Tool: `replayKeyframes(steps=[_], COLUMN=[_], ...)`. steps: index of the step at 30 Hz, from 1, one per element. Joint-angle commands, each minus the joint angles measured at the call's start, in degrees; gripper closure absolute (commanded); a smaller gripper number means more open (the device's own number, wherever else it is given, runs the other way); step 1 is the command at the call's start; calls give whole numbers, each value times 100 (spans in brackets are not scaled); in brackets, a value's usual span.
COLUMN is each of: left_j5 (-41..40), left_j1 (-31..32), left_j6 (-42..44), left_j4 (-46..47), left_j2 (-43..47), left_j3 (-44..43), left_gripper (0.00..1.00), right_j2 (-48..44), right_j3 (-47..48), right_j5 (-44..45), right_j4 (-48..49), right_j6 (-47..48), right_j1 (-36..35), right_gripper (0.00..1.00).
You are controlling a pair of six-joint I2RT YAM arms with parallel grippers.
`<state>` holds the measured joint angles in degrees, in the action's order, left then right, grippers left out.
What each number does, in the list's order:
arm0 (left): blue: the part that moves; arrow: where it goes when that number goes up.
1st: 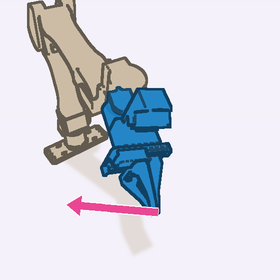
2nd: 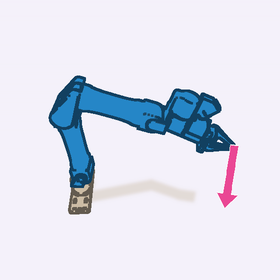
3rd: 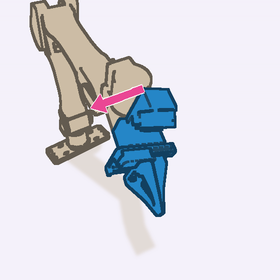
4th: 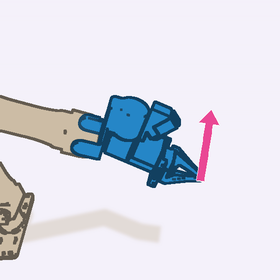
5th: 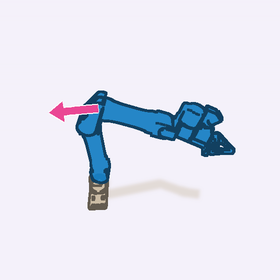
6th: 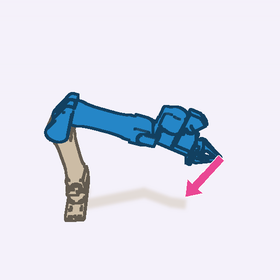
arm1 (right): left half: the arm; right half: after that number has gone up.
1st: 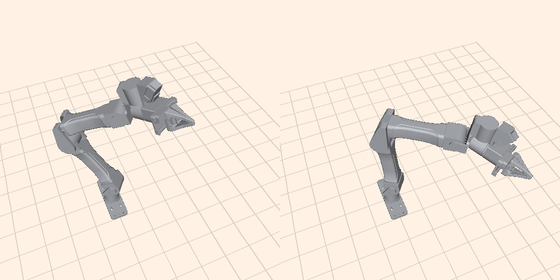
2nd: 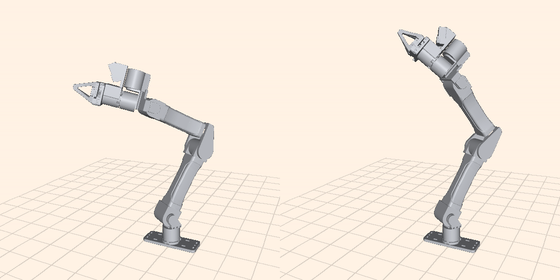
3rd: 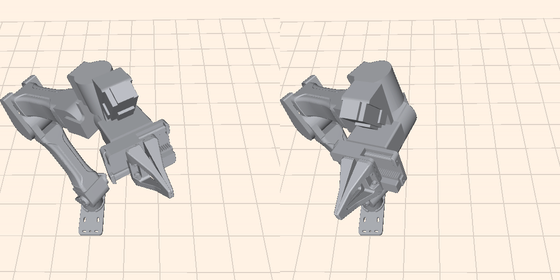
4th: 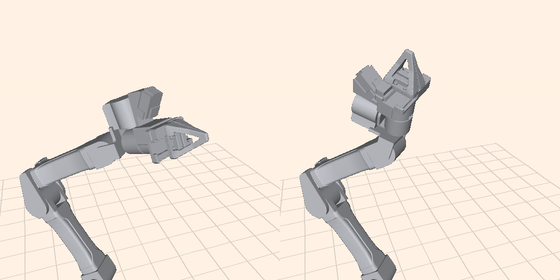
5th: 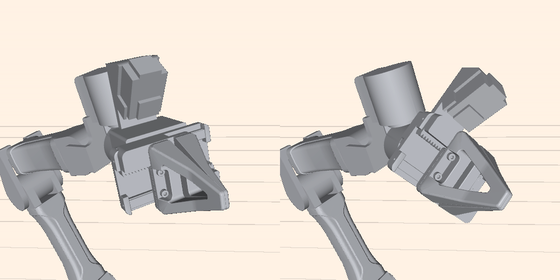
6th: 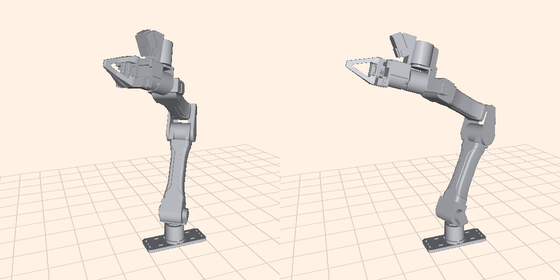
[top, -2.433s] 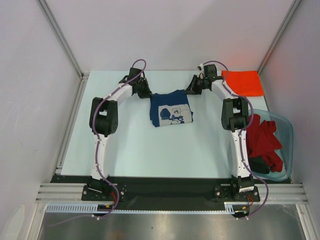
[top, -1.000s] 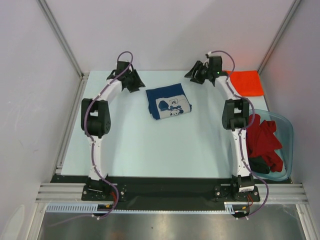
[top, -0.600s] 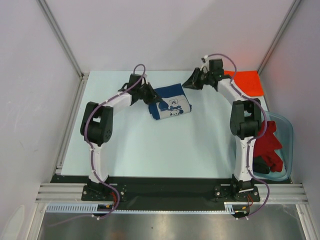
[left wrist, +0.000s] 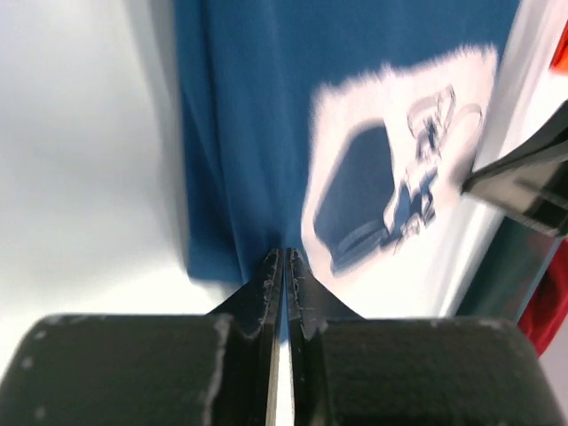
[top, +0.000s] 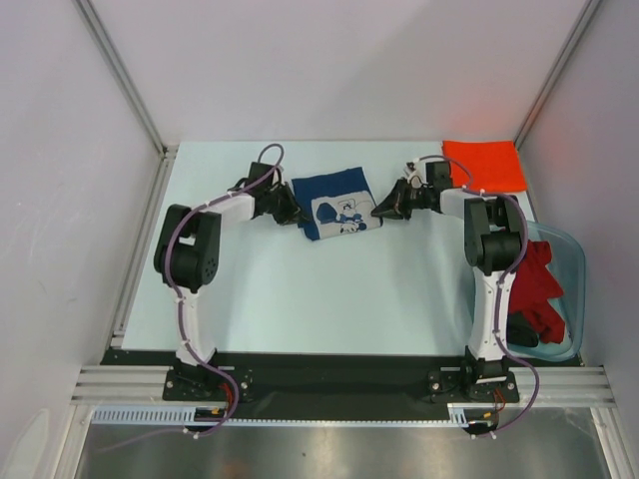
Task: Fold and stack the t-shirts
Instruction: Fold the tshirt, then neatly place the folded tshirt to the corner
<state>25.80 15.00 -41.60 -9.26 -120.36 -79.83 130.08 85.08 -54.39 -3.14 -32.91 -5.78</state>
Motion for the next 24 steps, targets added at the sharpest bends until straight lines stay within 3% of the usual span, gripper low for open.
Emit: replayKeyframes(steps=[1, 4, 5, 7, 8, 10, 11, 15, 19, 24], left_j5=[-311, -645, -960, -1313, -1706, -2252, -2916, -3853, -4135, -4706], left_j1=[231, 563, 661, 915, 1195, 1504, 1862, 2524, 3094, 3518], left_j6=[582, 959, 1100, 1669, 1891, 2521, 2743, 3675, 4554, 5582], left_j4=[-532, -893, -1016, -1357, -1429, -1509, -1465, -1098, -403, 30], left_j2=[793, 1162, 1207, 1260, 1269, 1260, 1217, 857, 487, -407], left_j3=[64, 4, -76, -399, -506, -734, -788, -1095, -1140, -1525], left_gripper=[92, 90, 83, 64, 48, 40, 36, 35, 34, 35], right_j2=[-677, -1001, -1054, -1090, -1090, -1160, -1274, -1626, -1863, -2109], right_j3=[70, 158, 254, 675, 790, 1010, 1063, 1213, 1239, 1160], right_j5=[25, 349, 733, 1061, 1201, 1448, 1727, 2607, 3364, 3462], right_j4=[-257, -556, -1052, -1652, -2090, -2462, -2855, -3920, -4879, -5056], right_j6=[258, 328, 407, 557, 522, 373, 338, 407, 802, 1093], right_j1=[-37, 42, 51, 103, 173, 209, 244, 331, 534, 1052], right_gripper=[89, 79, 66, 64, 62, 57, 55, 49, 44, 42])
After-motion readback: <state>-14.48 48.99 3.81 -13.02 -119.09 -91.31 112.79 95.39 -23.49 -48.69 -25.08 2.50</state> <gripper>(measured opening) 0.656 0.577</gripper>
